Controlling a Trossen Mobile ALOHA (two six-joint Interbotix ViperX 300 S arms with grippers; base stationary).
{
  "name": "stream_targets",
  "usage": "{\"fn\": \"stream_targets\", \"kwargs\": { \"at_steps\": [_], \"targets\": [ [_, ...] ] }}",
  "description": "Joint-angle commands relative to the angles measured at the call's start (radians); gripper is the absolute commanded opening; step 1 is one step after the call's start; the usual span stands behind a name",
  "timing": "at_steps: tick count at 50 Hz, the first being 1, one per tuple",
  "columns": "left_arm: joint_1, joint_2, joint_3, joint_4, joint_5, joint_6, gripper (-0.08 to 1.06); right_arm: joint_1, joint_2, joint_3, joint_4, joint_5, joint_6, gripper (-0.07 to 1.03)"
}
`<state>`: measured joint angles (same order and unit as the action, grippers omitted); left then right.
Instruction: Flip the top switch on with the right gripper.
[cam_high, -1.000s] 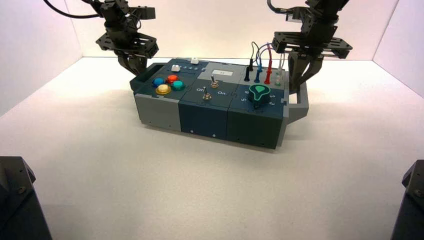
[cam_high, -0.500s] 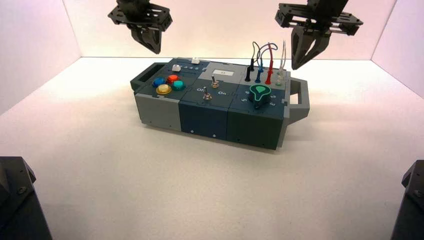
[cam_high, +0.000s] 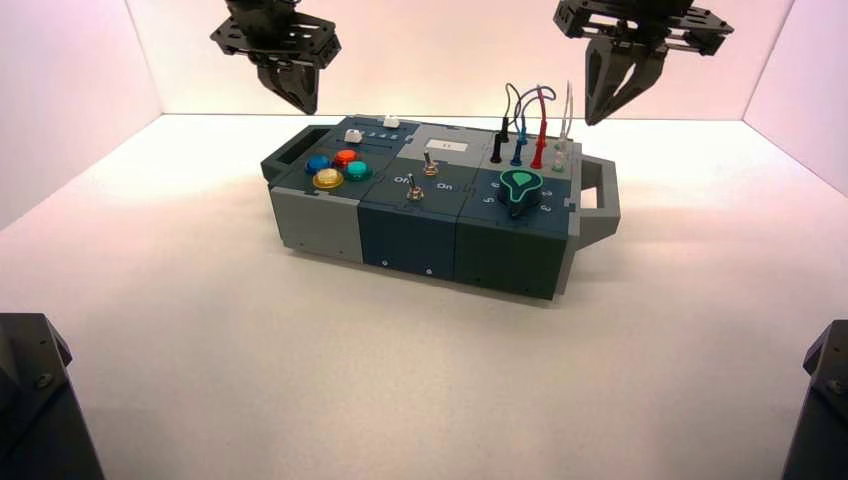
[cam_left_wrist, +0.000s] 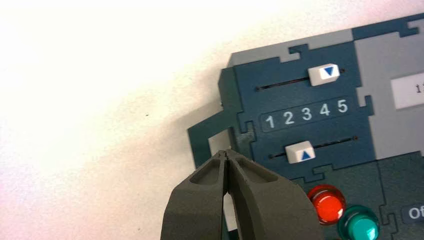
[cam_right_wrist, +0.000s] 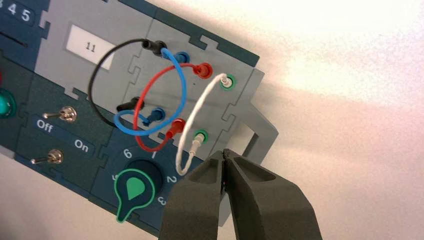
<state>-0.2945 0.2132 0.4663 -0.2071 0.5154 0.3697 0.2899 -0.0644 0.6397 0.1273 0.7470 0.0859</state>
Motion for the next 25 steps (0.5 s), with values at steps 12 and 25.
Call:
{"fn": "stream_targets", "kwargs": {
  "at_steps": [12, 25],
  "targets": [
    [-0.017, 0.021, -0.005, 0.008, 0.008, 0.006, -0.03, 0.077, 0.026, -0.052, 0.015, -0.002, 0.011, -0.02],
    [-0.017, 0.057, -0.005, 0.021, 0.003, 0.006, -0.03, 0.112, 0.038, -0.069, 0.018, -0.002, 0.025, -0.02]
  ]
}}
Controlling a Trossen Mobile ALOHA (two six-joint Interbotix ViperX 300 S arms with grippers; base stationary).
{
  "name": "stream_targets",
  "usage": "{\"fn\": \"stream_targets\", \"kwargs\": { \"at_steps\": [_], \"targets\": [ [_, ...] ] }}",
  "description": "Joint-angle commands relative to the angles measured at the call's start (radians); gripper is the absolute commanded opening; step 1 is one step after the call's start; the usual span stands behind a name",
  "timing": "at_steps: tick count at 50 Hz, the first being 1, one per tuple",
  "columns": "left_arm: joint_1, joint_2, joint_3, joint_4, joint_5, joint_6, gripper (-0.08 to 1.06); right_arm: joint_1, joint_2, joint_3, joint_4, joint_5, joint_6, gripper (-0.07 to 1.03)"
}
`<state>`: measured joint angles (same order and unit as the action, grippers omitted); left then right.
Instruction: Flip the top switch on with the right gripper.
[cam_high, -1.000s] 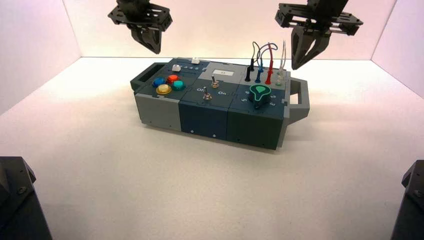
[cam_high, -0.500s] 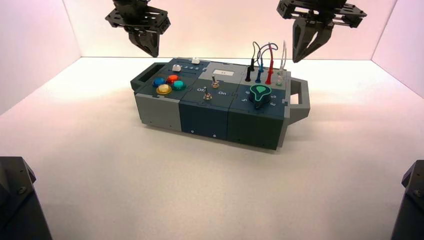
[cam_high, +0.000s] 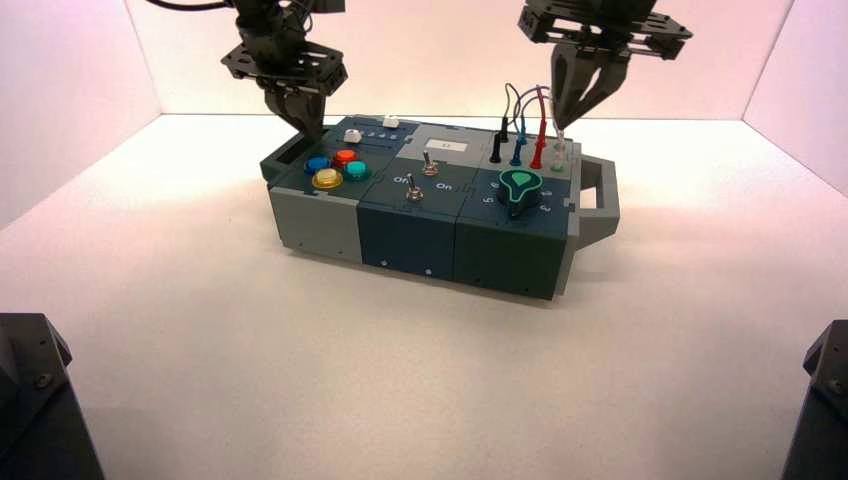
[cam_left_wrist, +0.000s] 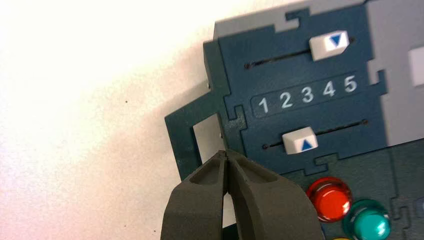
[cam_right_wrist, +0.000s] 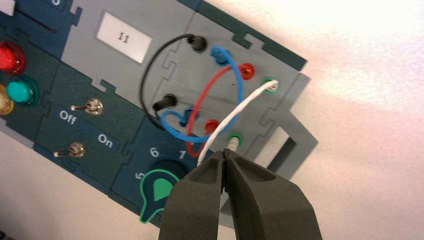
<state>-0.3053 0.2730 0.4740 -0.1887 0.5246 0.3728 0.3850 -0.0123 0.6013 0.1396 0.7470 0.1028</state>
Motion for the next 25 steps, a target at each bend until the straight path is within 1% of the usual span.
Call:
{"fn": "stream_targets", "kwargs": {
  "at_steps": [1, 7, 14, 16, 25],
  "targets": [
    [-0.006, -0.002, -0.012, 0.003, -0.006, 0.003, -0.03, 0.017, -0.014, -0.031, 0.006, -0.002, 0.009, -0.02],
    [-0.003, 0.017, -0.018, 0.006, -0.014, 0.003, -0.03, 0.018, -0.012, -0.037, 0.006, 0.000, 0.008, -0.02],
    [-0.002, 0.037, -0.025, 0.006, -0.014, 0.003, -0.03, 0.026, -0.014, -0.043, 0.031, 0.002, 0.008, -0.02],
    [-0.002, 0.046, -0.026, 0.006, -0.015, 0.003, -0.03, 0.041, -0.012, -0.054, 0.043, 0.002, 0.009, -0.02],
    [-0.002, 0.063, -0.037, 0.006, -0.015, 0.005, -0.03, 0.106, 0.017, -0.091, 0.072, 0.011, 0.014, -0.02]
  ]
}}
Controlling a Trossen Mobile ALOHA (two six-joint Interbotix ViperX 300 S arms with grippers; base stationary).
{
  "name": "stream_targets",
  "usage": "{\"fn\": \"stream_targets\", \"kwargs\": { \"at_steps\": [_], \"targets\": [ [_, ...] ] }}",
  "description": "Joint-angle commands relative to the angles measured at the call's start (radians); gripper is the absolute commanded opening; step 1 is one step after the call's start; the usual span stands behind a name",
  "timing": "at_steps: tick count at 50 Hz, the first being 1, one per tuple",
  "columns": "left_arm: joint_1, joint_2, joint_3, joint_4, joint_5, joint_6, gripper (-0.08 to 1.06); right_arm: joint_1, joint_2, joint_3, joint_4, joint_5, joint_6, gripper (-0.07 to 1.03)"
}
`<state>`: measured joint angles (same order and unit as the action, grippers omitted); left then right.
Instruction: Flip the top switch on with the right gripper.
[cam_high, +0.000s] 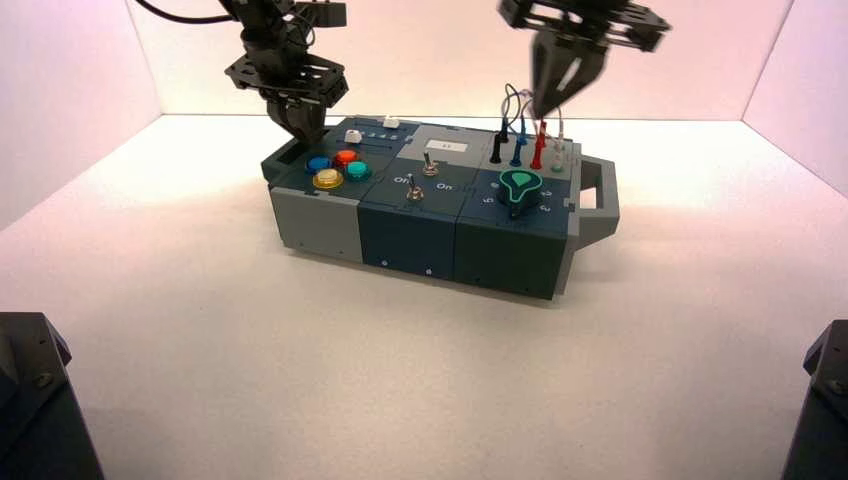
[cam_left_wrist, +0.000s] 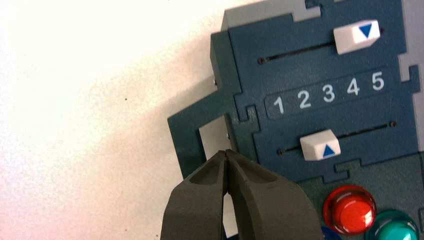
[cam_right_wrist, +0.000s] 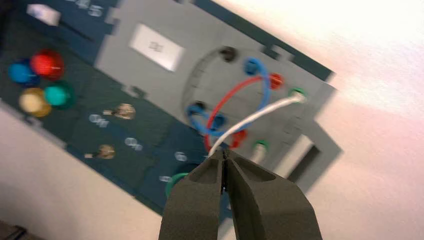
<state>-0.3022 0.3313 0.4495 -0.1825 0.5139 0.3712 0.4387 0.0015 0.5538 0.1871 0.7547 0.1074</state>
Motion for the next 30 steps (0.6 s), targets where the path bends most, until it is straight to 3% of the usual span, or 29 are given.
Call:
{"fn": "stream_targets", "kwargs": {
  "at_steps": [1, 15, 30],
  "targets": [
    [-0.005, 0.006, -0.012, 0.002, -0.005, 0.006, -0.03, 0.063, 0.008, -0.049, 0.026, 0.006, 0.012, -0.02],
    [-0.005, 0.025, -0.012, -0.002, -0.006, 0.011, -0.03, 0.169, 0.041, -0.089, 0.031, 0.025, 0.063, -0.02],
    [-0.008, 0.048, -0.014, -0.003, -0.014, 0.011, -0.03, 0.229, 0.063, -0.109, 0.040, 0.018, 0.083, -0.02]
  ]
}}
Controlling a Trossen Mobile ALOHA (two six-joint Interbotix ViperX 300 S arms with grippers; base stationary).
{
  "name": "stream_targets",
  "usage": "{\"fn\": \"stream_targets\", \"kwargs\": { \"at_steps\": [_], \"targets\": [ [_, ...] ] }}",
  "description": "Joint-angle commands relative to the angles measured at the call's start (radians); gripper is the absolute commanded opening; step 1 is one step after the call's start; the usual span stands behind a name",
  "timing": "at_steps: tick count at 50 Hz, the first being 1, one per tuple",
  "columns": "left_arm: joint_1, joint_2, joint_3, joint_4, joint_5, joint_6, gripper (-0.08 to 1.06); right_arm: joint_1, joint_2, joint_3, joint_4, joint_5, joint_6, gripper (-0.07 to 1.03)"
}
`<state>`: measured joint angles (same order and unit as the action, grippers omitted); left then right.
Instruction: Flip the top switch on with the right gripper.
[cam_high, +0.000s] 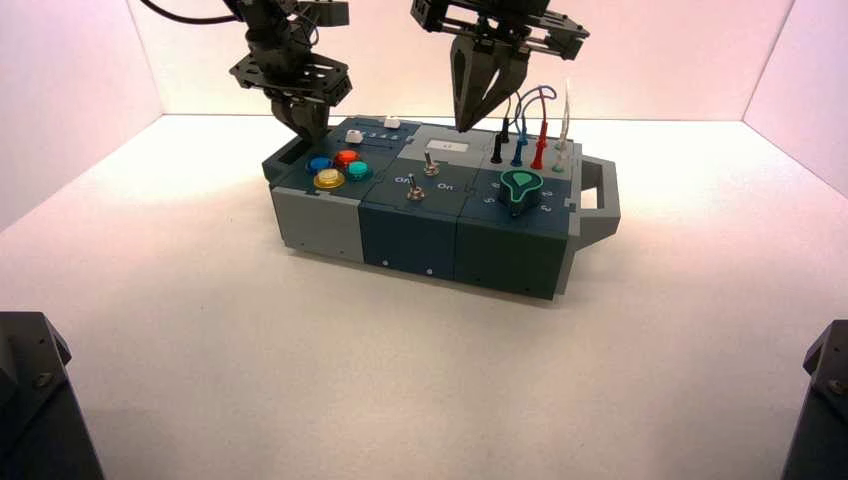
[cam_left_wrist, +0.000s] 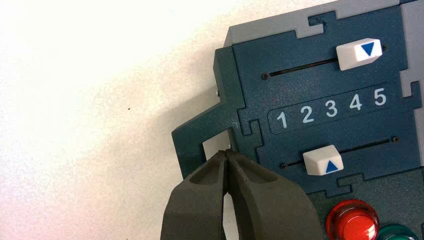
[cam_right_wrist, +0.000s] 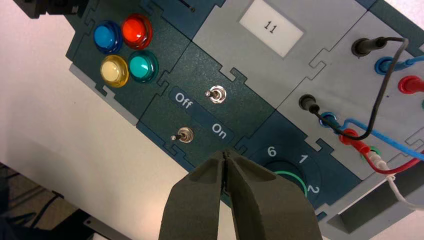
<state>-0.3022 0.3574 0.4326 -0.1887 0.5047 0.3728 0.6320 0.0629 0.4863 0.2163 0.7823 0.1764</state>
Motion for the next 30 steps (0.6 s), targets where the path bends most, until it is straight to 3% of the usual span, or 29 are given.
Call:
{"fn": "stream_targets", "kwargs": {
  "at_steps": [1, 14, 30],
  "targets": [
    [-0.008, 0.023, 0.003, 0.002, -0.005, 0.009, -0.03, 0.040, 0.005, -0.044, 0.012, -0.009, 0.014, -0.02],
    [-0.009, 0.035, 0.008, 0.002, -0.006, 0.009, -0.03, 0.078, 0.069, -0.112, 0.031, -0.009, 0.014, -0.02],
    [-0.008, 0.051, 0.006, 0.003, -0.009, 0.009, -0.03, 0.080, 0.126, -0.170, 0.026, -0.009, 0.012, -0.02]
  ]
}}
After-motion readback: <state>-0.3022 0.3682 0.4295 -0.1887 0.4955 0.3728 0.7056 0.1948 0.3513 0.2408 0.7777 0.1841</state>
